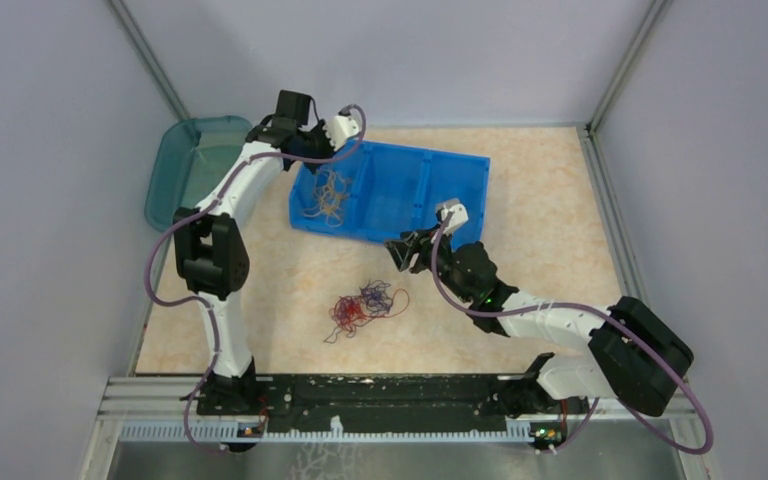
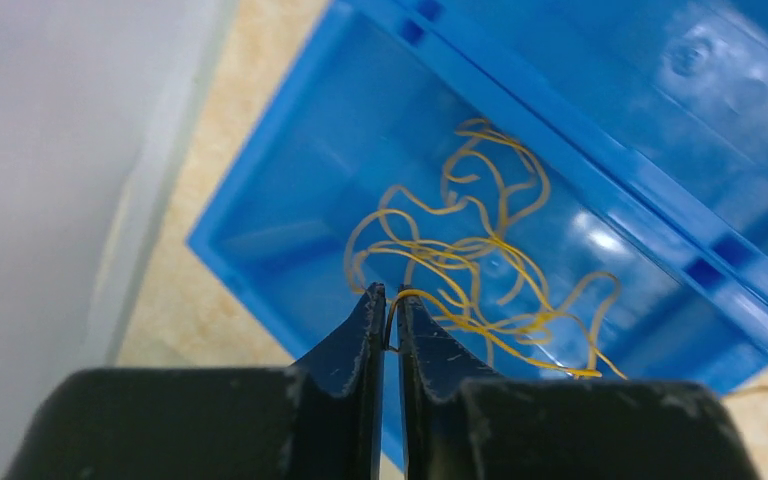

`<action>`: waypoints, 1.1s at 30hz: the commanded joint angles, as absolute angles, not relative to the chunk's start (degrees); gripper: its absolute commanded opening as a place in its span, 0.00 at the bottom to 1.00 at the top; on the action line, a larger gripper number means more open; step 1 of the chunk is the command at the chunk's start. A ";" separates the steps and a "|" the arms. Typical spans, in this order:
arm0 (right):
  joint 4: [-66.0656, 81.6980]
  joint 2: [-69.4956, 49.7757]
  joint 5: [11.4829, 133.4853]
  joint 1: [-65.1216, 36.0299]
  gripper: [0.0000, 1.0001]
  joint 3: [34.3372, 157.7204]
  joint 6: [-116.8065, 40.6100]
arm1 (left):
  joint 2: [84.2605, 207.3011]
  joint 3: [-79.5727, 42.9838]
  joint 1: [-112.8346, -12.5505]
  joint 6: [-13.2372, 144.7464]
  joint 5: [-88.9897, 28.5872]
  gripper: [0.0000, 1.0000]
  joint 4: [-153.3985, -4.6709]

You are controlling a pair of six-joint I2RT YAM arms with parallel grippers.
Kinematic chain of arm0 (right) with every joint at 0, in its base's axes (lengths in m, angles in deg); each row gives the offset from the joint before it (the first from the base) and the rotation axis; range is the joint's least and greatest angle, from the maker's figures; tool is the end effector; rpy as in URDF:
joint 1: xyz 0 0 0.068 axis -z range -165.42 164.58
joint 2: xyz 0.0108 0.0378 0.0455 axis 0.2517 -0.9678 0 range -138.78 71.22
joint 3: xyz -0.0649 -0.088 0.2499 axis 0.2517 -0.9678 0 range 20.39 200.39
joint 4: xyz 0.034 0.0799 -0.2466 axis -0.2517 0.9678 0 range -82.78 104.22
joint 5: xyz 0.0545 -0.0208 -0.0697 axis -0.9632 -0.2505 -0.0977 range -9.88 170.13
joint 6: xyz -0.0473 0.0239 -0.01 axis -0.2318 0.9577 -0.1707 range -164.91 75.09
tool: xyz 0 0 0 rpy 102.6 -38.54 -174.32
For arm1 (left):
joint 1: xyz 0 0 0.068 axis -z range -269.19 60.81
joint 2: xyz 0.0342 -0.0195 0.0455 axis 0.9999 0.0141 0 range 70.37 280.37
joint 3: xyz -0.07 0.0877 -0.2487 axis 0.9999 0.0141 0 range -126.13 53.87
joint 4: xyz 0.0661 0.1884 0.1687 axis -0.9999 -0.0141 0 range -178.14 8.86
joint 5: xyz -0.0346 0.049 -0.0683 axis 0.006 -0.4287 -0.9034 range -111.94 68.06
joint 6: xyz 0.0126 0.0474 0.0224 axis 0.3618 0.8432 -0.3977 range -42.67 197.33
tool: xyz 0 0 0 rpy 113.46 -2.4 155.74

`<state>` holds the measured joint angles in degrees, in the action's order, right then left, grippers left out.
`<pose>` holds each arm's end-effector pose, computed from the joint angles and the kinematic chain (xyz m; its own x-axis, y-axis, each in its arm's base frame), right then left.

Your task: Untangle the cables

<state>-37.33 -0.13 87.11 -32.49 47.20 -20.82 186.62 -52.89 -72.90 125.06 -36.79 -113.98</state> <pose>0.1813 0.1885 0.2344 -0.2629 0.3123 -0.9129 -0.5878 0.6984 0.4082 0.4470 -0.1402 0.2962 -0.0995 0.7743 -0.6250 0.7830 0.4485 0.4310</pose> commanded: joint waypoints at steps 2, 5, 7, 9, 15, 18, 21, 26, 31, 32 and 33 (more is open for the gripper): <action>-40.68 1.23 86.78 -32.26 0.51 48.49 -19.70 | 188.28 -53.92 -73.02 127.93 -41.49 0.16 -123.43; -40.58 1.72 86.84 -32.26 0.51 48.18 -19.52 | 189.01 -54.72 -72.94 127.59 -40.90 0.21 -123.23; -40.46 2.14 87.10 -32.26 0.51 48.04 -19.51 | 189.33 -55.18 -72.93 126.09 -39.60 0.25 -120.80; -40.25 2.47 87.22 -32.26 0.51 47.92 -19.57 | 189.64 -55.51 -72.93 124.74 -38.01 0.38 -118.05; -39.75 3.16 87.48 -32.26 0.51 47.48 -19.42 | 190.59 -60.84 -72.80 124.27 -36.69 0.67 -120.19; -39.52 3.10 87.71 -32.28 0.51 47.55 -19.58 | 188.98 -63.35 -73.20 125.81 -38.76 0.78 -124.53; -39.54 2.93 87.86 -32.26 0.51 47.60 -19.61 | 185.01 -62.60 -74.08 129.38 -44.74 0.80 -132.00; -39.71 2.51 87.84 -32.27 0.51 47.48 -19.46 | 177.42 -53.34 -74.25 140.87 -52.87 0.77 -145.68; -39.42 2.65 88.15 -32.18 0.51 47.04 -19.61 | 170.26 -34.72 -73.71 148.89 -53.97 0.73 -147.53; -39.30 2.66 88.24 -32.18 0.51 46.95 -19.70 | 169.04 -31.73 -73.41 150.25 -53.15 0.73 -147.00; -39.20 2.62 88.36 -32.18 0.51 46.98 -19.73 | 167.83 -28.52 -72.90 150.80 -52.58 0.72 -145.33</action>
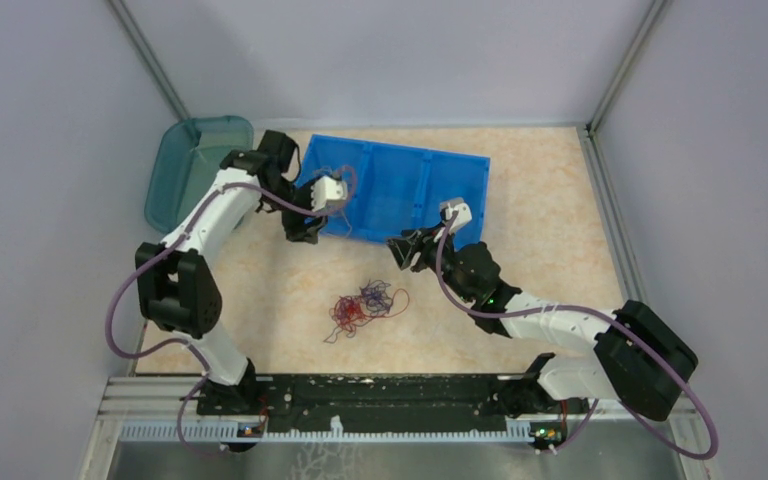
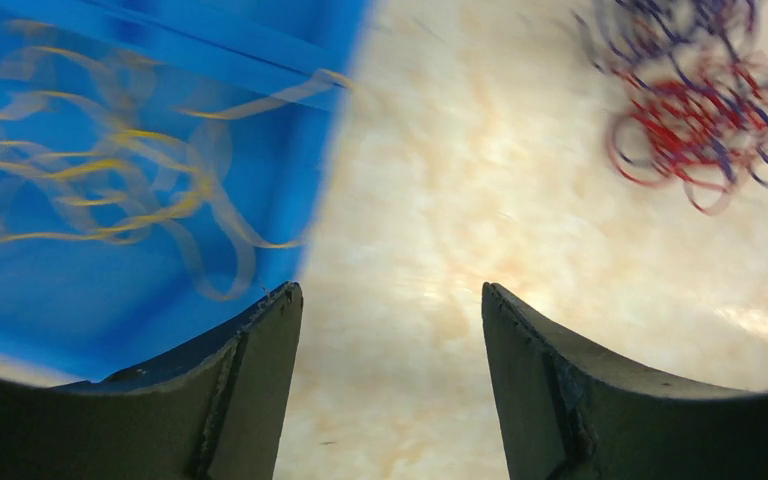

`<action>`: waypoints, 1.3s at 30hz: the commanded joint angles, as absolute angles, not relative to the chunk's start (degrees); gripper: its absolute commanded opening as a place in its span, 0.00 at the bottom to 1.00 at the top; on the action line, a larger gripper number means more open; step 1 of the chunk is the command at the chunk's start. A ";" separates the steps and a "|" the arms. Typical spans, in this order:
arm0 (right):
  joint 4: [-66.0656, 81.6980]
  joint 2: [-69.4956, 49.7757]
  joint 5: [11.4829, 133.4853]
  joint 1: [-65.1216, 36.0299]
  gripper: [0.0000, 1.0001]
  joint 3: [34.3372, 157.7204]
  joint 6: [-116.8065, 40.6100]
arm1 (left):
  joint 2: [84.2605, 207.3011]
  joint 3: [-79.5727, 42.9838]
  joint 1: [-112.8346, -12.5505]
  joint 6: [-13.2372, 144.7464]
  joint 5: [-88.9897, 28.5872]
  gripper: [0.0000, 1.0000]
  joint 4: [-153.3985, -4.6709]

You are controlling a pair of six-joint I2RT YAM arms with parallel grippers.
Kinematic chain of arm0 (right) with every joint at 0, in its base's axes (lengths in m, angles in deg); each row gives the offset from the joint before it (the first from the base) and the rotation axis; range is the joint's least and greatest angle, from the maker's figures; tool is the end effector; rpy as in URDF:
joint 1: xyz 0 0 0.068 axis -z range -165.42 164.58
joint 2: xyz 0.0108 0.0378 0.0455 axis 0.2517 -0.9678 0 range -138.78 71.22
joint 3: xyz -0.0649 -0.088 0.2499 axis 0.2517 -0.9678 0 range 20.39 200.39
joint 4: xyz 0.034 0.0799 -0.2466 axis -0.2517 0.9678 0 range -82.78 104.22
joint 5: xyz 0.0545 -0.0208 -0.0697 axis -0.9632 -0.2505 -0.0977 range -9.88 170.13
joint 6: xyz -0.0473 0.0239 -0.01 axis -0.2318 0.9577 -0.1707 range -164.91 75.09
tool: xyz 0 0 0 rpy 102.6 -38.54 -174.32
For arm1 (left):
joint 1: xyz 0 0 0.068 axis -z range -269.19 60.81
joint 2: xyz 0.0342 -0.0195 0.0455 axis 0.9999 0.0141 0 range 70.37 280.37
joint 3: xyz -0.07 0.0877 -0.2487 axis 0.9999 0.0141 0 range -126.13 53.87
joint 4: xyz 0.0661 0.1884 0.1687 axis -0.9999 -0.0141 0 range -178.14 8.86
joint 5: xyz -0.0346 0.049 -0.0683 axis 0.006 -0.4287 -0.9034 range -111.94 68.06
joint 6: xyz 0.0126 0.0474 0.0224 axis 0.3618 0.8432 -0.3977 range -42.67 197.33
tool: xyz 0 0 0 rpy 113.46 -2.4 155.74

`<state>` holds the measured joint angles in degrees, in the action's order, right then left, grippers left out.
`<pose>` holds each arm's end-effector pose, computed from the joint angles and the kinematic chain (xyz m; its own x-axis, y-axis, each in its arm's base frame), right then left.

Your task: Untangle the cables

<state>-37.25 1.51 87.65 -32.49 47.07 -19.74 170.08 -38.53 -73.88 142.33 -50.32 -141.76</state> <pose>0.1789 0.1855 0.2404 -0.2554 0.3445 -0.9034 -0.5835 0.6901 0.4282 0.3376 -0.1100 0.3046 -0.0110 0.8298 -0.5580 0.9811 0.1168 0.1544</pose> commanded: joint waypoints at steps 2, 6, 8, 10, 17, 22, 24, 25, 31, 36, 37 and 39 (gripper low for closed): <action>-39.12 2.15 88.32 -31.96 0.51 47.25 -19.80 | 164.99 -22.88 -72.14 153.21 -51.55 0.70 -141.63; -38.84 0.66 87.55 -31.00 0.52 48.35 -19.28 | 158.52 -10.19 -70.52 158.92 -49.05 0.67 -127.14; -37.30 -0.40 86.79 -30.11 0.52 49.58 -18.62 | 155.47 -5.46 -70.01 161.94 -49.27 0.67 -118.56; -35.69 -1.46 86.77 -29.18 0.51 50.93 -18.33 | 153.15 -1.57 -69.48 162.91 -49.21 0.65 -110.34; -26.68 -3.95 93.68 -27.25 0.53 56.87 -19.61 | 150.67 6.12 -68.54 167.09 -48.43 0.65 -94.20; -24.77 -4.33 97.38 -26.32 0.55 57.75 -19.43 | 152.50 8.18 -68.57 169.84 -45.23 0.65 -89.55; -24.93 -4.36 97.63 -25.76 0.56 57.79 -19.21 | 153.79 7.48 -68.54 169.30 -44.08 0.65 -88.38; -24.91 -4.43 97.53 -25.50 0.56 57.90 -19.09 | 154.43 7.09 -68.54 169.00 -43.56 0.65 -87.98; -22.60 -5.61 98.55 -24.28 0.56 59.99 -18.59 | 159.14 2.52 -68.54 167.08 -40.35 0.63 -90.72; -21.38 -6.34 100.13 -24.02 0.57 61.12 -18.55 | 162.97 -2.33 -69.12 165.49 -39.24 0.59 -96.02; -21.42 -6.44 100.16 -23.93 0.57 61.17 -18.55 | 163.20 -2.56 -69.15 165.46 -39.18 0.59 -96.11; -21.51 -6.71 100.39 -23.79 0.58 61.39 -18.59 | 163.60 -3.16 -69.29 165.88 -39.66 0.57 -97.35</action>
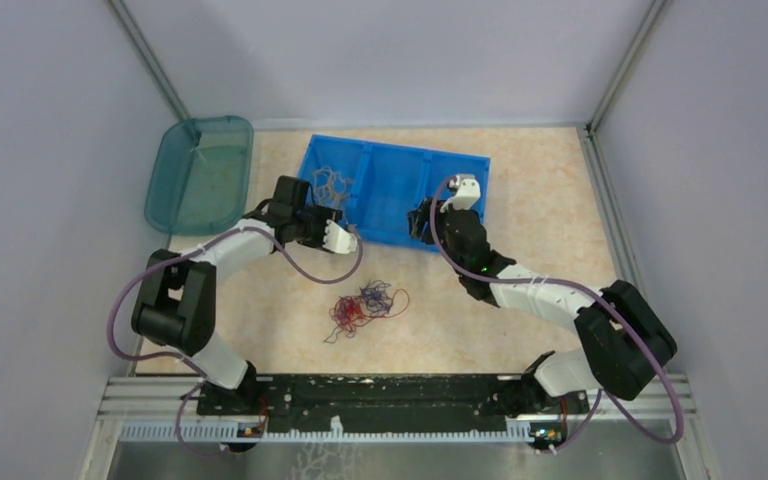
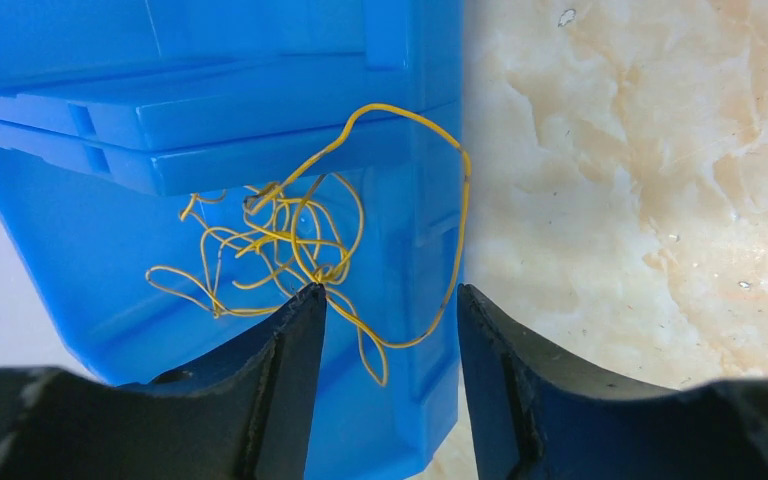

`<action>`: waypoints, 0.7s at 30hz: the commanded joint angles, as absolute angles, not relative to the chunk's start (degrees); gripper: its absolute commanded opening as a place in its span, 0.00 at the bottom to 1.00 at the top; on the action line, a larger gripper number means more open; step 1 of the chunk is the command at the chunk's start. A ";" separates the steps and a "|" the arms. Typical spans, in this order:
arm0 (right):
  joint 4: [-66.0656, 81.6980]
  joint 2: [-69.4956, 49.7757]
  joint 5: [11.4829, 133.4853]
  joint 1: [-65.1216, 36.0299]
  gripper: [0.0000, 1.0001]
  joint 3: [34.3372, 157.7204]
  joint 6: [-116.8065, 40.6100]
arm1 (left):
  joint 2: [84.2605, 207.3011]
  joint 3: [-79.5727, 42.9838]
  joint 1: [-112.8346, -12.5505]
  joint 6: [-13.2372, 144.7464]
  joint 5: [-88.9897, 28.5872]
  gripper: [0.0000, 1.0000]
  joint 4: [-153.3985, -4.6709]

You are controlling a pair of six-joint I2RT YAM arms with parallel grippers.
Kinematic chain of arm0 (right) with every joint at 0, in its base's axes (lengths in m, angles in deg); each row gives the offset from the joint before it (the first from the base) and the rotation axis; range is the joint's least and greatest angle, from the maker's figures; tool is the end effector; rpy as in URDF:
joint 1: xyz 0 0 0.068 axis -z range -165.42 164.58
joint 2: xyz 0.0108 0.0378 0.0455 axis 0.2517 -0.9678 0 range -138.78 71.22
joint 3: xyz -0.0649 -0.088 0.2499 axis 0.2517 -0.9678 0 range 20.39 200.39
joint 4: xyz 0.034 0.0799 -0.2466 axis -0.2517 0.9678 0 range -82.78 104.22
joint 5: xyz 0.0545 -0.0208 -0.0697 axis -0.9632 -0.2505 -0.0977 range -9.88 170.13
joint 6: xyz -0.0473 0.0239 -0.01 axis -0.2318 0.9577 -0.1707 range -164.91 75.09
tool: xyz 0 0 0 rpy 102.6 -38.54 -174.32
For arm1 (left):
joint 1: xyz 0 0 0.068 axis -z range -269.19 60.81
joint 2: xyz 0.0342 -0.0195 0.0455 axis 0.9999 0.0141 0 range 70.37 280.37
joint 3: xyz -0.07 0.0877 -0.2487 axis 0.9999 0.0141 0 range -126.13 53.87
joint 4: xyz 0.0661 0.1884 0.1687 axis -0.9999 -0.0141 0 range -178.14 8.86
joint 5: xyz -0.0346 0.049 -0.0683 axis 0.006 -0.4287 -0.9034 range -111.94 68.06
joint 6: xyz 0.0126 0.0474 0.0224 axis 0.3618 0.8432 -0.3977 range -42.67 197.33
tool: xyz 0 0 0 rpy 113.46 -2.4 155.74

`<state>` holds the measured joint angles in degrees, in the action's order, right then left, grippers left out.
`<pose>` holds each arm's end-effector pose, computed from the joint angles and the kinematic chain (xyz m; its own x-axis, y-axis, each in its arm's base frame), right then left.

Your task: Untangle the cables

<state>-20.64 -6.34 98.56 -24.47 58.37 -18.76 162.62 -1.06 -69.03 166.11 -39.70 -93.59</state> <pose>0.2367 0.1775 0.2394 -0.2992 0.2958 -0.9072 -0.2511 0.8928 0.3739 0.3072 -0.1244 0.1942 0.4978 0.8315 -0.2465 0.7274 -0.2455 0.6408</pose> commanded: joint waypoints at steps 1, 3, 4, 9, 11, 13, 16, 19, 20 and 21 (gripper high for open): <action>-21.51 -6.88 100.37 -23.68 0.58 61.54 -18.42 | 163.77 -3.56 -69.32 166.20 -40.11 0.57 -98.47; -21.31 -7.20 100.29 -23.38 0.58 61.92 -18.30 | 164.39 -4.73 -69.41 167.00 -40.58 0.57 -101.46; -21.10 -7.40 100.11 -23.24 0.58 62.25 -18.28 | 165.07 -5.50 -69.42 167.15 -40.66 0.56 -103.15; -20.15 -8.39 99.62 -22.36 0.58 63.48 -18.15 | 167.28 -8.98 -69.87 168.46 -40.71 0.54 -108.57; -19.90 -8.87 99.48 -22.02 0.58 63.90 -18.02 | 167.39 -8.57 -69.98 169.25 -40.15 0.53 -107.10; -19.87 -9.38 99.36 -21.80 0.58 64.28 -17.94 | 167.70 -8.00 -69.95 169.35 -39.42 0.51 -104.24; -20.07 -10.02 99.36 -21.46 0.58 64.84 -17.76 | 168.20 -7.44 -69.94 167.67 -38.71 0.44 -99.48; -20.18 -10.88 99.27 -21.16 0.58 65.42 -17.88 | 168.24 -6.48 -69.99 166.63 -38.07 0.36 -94.75; -20.08 -11.25 99.27 -21.09 0.58 65.66 -17.92 | 168.20 -6.41 -69.96 166.48 -38.28 0.35 -94.42; -20.03 -11.57 99.26 -20.92 0.58 65.80 -17.93 | 168.15 -6.57 -69.96 166.46 -38.51 0.34 -94.82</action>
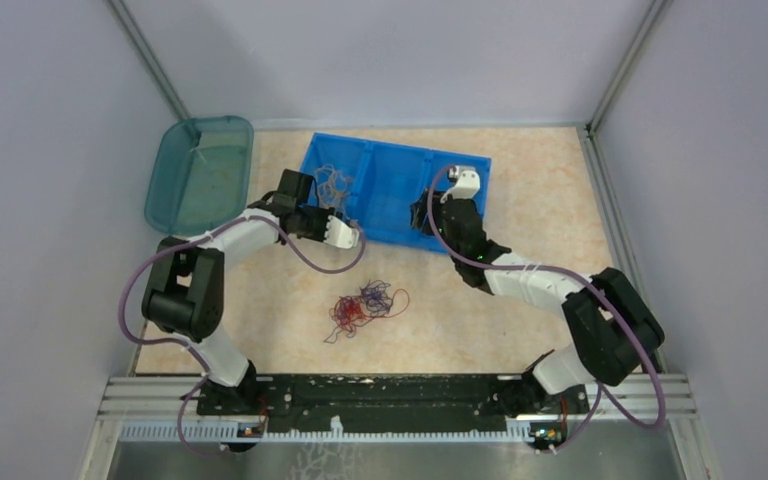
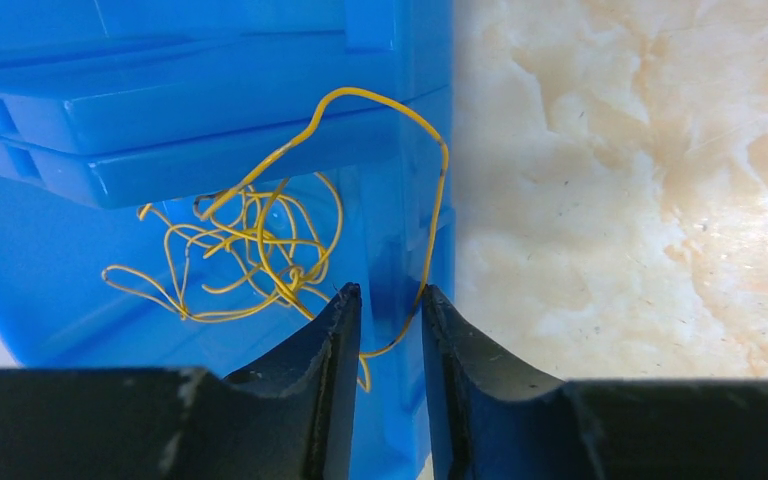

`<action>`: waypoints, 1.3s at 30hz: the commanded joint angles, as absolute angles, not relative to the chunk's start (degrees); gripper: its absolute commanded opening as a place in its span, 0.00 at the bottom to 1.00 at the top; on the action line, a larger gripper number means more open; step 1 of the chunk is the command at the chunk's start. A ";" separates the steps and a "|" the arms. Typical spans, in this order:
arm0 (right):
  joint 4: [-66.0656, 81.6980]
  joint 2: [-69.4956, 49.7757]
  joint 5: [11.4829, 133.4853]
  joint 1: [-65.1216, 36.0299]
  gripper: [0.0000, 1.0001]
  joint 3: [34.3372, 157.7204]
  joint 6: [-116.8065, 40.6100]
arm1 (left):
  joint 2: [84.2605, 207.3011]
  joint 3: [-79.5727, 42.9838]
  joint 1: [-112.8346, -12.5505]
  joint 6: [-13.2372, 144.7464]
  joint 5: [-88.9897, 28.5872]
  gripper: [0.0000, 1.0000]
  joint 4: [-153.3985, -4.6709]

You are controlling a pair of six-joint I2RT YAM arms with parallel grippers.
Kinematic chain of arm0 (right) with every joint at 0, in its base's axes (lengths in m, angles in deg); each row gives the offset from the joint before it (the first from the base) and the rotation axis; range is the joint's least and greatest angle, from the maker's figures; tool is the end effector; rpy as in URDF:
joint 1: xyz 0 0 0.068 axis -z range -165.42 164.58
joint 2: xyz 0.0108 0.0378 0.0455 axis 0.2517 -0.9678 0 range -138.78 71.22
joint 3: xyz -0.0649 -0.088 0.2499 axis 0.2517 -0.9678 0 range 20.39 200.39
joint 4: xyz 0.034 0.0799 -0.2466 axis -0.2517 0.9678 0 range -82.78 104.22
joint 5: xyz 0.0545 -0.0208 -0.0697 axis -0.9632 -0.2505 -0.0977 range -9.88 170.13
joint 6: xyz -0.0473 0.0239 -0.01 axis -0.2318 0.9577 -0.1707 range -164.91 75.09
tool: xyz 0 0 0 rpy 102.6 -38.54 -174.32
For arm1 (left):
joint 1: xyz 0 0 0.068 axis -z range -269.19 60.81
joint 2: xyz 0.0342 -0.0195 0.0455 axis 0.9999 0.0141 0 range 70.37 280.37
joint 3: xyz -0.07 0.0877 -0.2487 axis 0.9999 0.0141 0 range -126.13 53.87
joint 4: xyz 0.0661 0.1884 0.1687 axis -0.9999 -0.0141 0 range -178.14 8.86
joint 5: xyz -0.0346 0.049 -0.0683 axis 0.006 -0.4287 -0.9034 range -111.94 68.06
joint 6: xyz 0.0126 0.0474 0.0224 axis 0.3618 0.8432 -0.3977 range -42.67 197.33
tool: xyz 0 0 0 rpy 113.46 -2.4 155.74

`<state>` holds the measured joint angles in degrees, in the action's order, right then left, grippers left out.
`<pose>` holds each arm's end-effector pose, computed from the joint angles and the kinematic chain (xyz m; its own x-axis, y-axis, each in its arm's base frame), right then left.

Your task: Untangle the cables

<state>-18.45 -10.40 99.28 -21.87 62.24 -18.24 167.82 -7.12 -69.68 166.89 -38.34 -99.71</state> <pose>0.2583 0.1763 0.2377 -0.3123 0.2966 -0.9025 -0.1847 0.9129 0.3639 0.3255 -0.1260 0.1894 0.4670 0.8523 -0.2357 0.7760 -0.2672 0.5714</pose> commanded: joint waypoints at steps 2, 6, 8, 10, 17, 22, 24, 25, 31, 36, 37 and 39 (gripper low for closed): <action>-20.19 -12.35 99.26 -20.68 0.58 66.07 -17.93 | 167.88 -6.59 -69.90 166.22 -39.31 0.33 -95.29; -20.20 -13.88 99.76 -20.27 0.58 67.10 -18.22 | 167.17 -7.87 -69.94 164.44 -41.41 0.28 -98.93; -19.89 -14.83 100.03 -20.15 0.58 68.07 -18.60 | 166.91 -9.46 -70.03 163.02 -43.24 0.22 -102.22; -19.46 -15.72 100.48 -20.07 0.59 69.35 -19.08 | 166.75 -11.24 -70.08 161.53 -44.88 0.16 -105.11; -17.51 -20.09 103.01 -19.97 0.65 73.34 -20.80 | 165.51 -13.59 -70.54 159.45 -46.45 0.11 -107.84; -17.43 -22.43 105.25 -19.89 0.66 74.88 -24.33 | 164.46 -14.55 -71.01 158.78 -47.35 0.11 -110.08; -17.39 -23.01 105.66 -19.81 0.66 75.18 -25.34 | 163.90 -14.74 -71.09 158.74 -47.89 0.12 -111.23; -17.45 -23.07 105.58 -19.71 0.66 75.12 -25.60 | 163.61 -14.76 -71.09 158.72 -48.05 0.12 -111.71; -18.38 -23.00 104.29 -19.01 0.66 74.08 -25.47 | 163.08 -15.15 -71.56 156.53 -49.18 0.15 -112.33; -19.01 -23.03 103.06 -18.82 0.63 73.34 -24.59 | 162.92 -12.47 -71.65 155.13 -48.38 0.21 -108.65; -19.26 -23.00 102.72 -18.82 0.63 73.01 -24.42 | 162.58 -11.35 -71.62 154.94 -48.24 0.22 -107.21; -19.63 -23.04 102.31 -18.85 0.61 72.34 -23.79 | 161.93 -9.04 -71.62 154.52 -48.13 0.26 -104.60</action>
<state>-16.16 -23.17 103.13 -19.24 72.23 -24.29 165.44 -11.44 -71.35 155.68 -46.28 -111.25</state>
